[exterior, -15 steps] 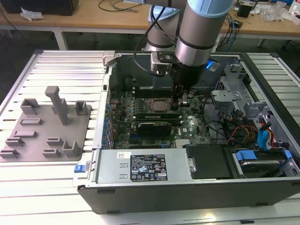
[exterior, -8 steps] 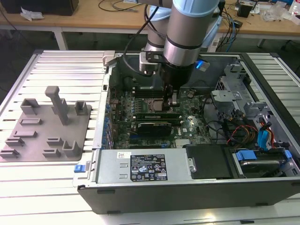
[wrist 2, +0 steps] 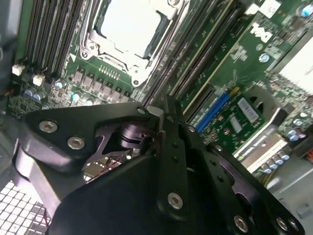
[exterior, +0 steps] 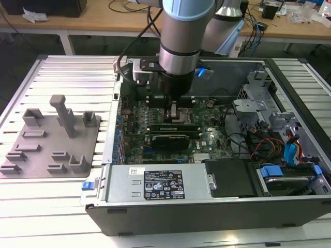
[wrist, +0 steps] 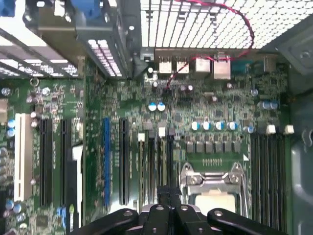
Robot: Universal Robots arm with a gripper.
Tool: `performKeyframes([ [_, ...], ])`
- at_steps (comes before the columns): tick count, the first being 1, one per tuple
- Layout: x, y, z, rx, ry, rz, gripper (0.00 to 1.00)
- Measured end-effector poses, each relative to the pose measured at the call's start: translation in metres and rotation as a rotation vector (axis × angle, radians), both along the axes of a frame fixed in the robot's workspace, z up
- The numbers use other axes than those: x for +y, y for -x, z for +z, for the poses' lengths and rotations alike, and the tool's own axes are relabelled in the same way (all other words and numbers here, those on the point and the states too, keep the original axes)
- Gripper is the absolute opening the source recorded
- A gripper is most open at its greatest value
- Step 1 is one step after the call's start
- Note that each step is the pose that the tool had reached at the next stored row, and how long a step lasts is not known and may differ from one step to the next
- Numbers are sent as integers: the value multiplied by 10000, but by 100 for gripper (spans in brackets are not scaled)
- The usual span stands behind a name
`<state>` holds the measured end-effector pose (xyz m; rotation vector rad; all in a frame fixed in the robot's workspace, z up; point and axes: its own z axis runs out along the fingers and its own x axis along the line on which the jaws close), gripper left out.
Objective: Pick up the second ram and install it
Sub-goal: 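Press down the second ram until it locks into place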
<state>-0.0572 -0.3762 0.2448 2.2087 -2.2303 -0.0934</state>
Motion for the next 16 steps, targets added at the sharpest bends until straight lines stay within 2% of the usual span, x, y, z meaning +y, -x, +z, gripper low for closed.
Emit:
performKeyframes([
  [6,5,62,-89,-1,0,0,8],
  [16,6,67,-156,0,-1,0,8],
])
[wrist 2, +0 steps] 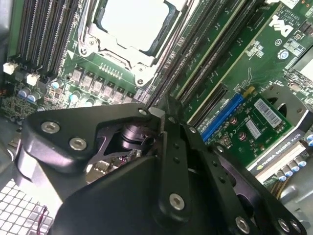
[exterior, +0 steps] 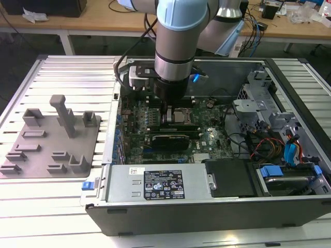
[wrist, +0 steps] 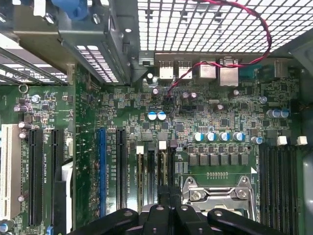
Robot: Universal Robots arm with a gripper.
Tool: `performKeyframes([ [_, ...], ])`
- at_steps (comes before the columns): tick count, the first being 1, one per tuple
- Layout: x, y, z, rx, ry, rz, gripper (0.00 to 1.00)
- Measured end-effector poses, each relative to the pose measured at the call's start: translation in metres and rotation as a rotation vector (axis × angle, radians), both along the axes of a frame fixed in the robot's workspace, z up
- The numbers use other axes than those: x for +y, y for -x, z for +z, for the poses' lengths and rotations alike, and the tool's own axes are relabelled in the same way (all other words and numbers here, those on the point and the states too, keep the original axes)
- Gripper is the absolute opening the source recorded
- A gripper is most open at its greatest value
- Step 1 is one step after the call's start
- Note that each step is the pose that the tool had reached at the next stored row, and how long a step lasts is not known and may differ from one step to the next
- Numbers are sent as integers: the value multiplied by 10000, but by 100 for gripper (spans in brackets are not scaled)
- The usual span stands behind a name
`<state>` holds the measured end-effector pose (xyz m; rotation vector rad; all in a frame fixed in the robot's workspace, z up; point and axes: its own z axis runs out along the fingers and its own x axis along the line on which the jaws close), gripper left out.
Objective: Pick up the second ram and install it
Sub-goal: 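Press down the second ram until it locks into place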
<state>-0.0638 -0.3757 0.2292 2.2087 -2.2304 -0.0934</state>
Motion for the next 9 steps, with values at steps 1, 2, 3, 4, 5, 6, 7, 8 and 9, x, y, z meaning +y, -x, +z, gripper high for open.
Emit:
performKeyframes([
  [1,-1,1,-7,1,4,0,8],
  [2,-1,1,-7,1,4,0,8],
  [3,-1,1,-8,1,4,0,8],
  [4,1,0,-2,-3,-4,0,8],
  [5,3,-1,20,-16,-17,1,8],
  [6,0,0,115,0,14,2,8],
  [7,-1,1,185,-1,16,1,8],
  [8,0,1,202,-1,15,0,8],
  [9,0,1,201,-2,13,0,8],
])
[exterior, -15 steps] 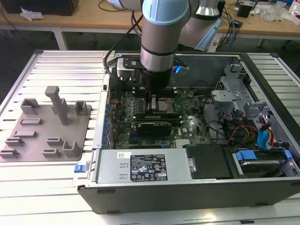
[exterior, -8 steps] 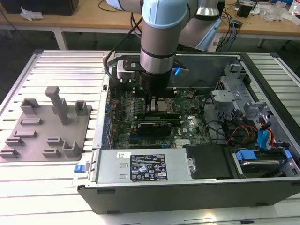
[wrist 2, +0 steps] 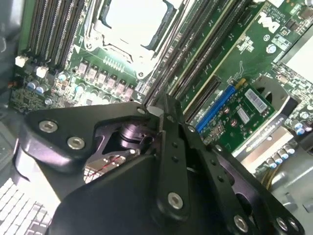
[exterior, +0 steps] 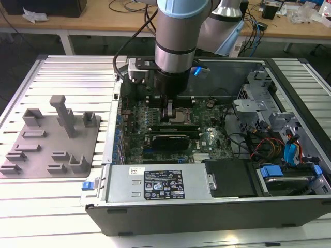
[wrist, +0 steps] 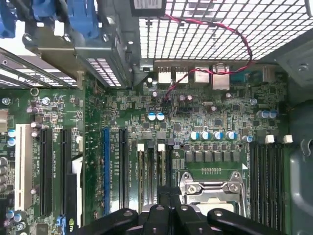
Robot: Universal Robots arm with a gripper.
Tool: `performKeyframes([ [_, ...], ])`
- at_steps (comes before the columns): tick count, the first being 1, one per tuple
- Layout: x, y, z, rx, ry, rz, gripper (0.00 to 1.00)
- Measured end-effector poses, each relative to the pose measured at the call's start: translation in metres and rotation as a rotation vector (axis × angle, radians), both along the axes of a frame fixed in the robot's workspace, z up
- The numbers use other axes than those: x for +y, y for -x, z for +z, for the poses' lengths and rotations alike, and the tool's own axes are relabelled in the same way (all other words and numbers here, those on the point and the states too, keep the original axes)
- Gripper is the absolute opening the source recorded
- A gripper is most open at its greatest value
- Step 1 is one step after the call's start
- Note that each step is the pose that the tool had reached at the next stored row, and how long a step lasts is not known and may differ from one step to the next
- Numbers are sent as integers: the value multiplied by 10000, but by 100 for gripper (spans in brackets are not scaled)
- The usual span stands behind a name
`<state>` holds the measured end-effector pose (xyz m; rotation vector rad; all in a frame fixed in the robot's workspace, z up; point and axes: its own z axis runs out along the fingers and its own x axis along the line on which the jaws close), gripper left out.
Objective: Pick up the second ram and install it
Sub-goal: 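Press down the second ram until it locks into place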
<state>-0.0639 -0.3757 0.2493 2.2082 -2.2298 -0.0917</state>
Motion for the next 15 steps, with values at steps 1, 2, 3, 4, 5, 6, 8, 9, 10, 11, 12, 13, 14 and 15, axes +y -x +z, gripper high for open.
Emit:
performKeyframes([
  [1,0,0,1,0,0,0,8],
  [2,-1,-10,3,4,5,-1,8],
  [3,0,-76,2,3,5,-1,8],
  [4,0,-116,2,2,5,1,8],
  [5,0,-166,2,2,4,-1,8],
  [6,0,-250,2,2,4,1,8],
  [8,-1,-349,2,2,6,0,8],
  [9,-1,-390,2,1,5,1,8],
  [10,-1,-390,2,1,3,0,8],
  [11,0,-390,2,2,4,0,8],
  [12,0,-391,2,2,4,0,8],
  [13,0,-391,2,2,4,0,8],
  [14,0,-391,2,2,4,0,8],
  [15,0,-391,2,2,4,0,8],
])
